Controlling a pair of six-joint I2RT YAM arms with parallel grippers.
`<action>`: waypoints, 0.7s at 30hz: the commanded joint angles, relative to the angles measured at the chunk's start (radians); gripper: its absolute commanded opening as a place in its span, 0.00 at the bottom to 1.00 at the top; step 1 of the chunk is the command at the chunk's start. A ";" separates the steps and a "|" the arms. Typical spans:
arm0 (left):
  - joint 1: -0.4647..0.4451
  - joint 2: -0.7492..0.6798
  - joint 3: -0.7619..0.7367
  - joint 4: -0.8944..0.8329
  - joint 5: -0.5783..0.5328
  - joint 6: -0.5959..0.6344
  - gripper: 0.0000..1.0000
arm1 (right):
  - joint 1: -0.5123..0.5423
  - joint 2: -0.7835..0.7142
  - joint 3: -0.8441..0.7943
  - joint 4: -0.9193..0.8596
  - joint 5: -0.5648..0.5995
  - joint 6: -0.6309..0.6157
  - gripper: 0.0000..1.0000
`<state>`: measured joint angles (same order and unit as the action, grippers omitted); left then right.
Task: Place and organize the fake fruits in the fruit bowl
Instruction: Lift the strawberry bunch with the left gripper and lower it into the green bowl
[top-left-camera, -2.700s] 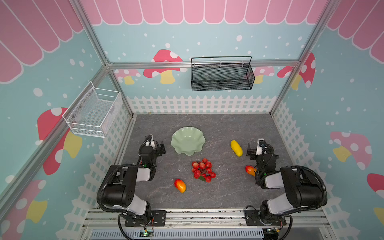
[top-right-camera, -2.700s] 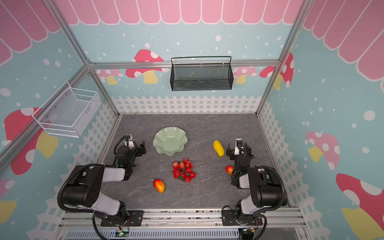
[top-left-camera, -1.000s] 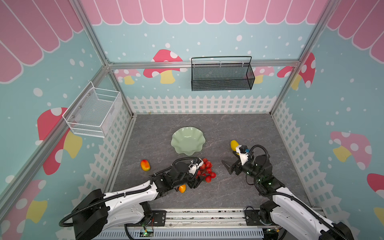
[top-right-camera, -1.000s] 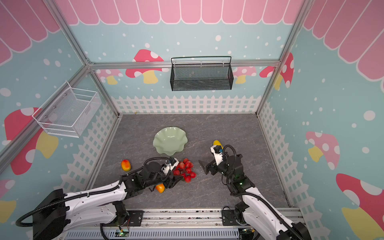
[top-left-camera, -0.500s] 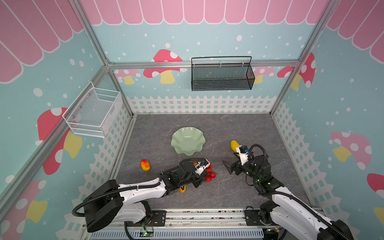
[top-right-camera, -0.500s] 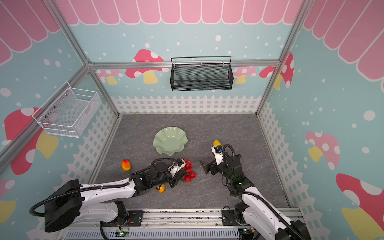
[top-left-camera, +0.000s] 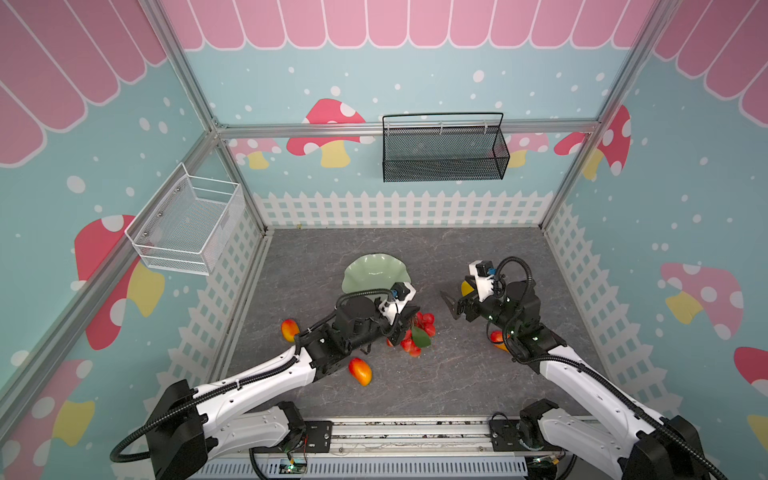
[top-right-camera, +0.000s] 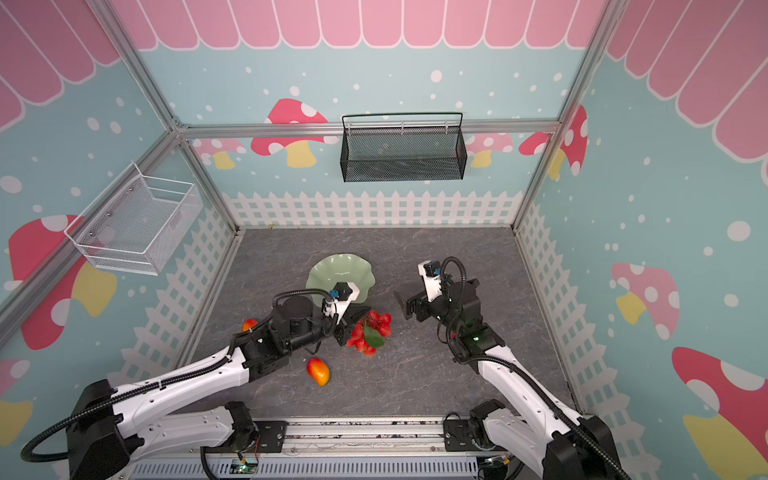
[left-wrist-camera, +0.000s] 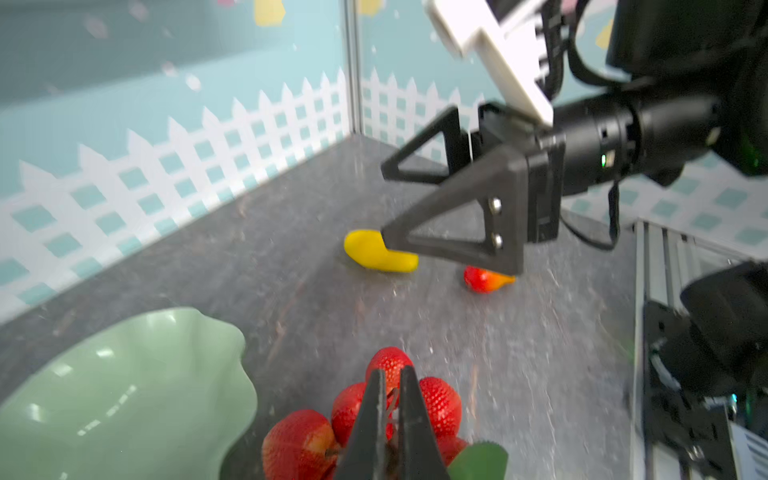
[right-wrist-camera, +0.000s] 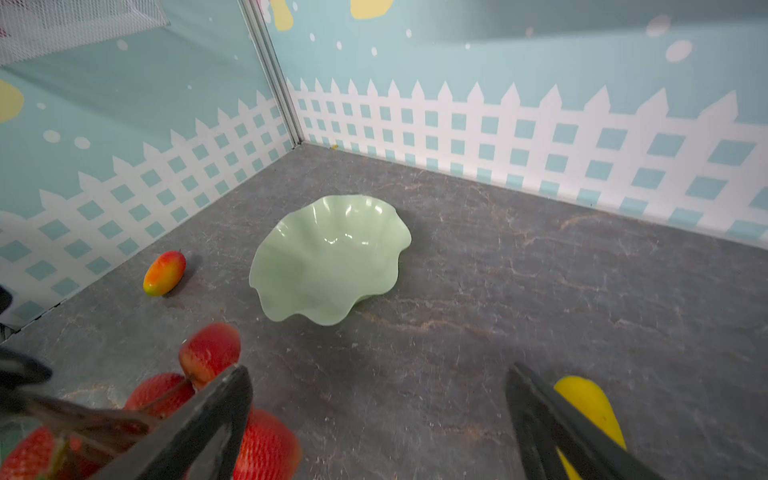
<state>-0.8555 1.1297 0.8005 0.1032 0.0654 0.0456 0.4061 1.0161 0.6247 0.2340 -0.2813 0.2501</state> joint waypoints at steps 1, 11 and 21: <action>0.043 0.028 0.119 -0.055 -0.066 0.045 0.00 | 0.000 0.028 0.059 -0.007 -0.033 -0.041 0.98; 0.228 0.248 0.334 0.020 -0.238 0.022 0.00 | 0.000 0.117 0.107 0.030 -0.137 -0.069 0.98; 0.330 0.502 0.454 -0.027 -0.285 -0.030 0.00 | 0.000 0.164 0.088 0.060 -0.176 -0.042 0.98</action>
<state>-0.5308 1.6020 1.2175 0.0925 -0.1848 0.0288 0.4061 1.1744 0.7162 0.2554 -0.4282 0.2016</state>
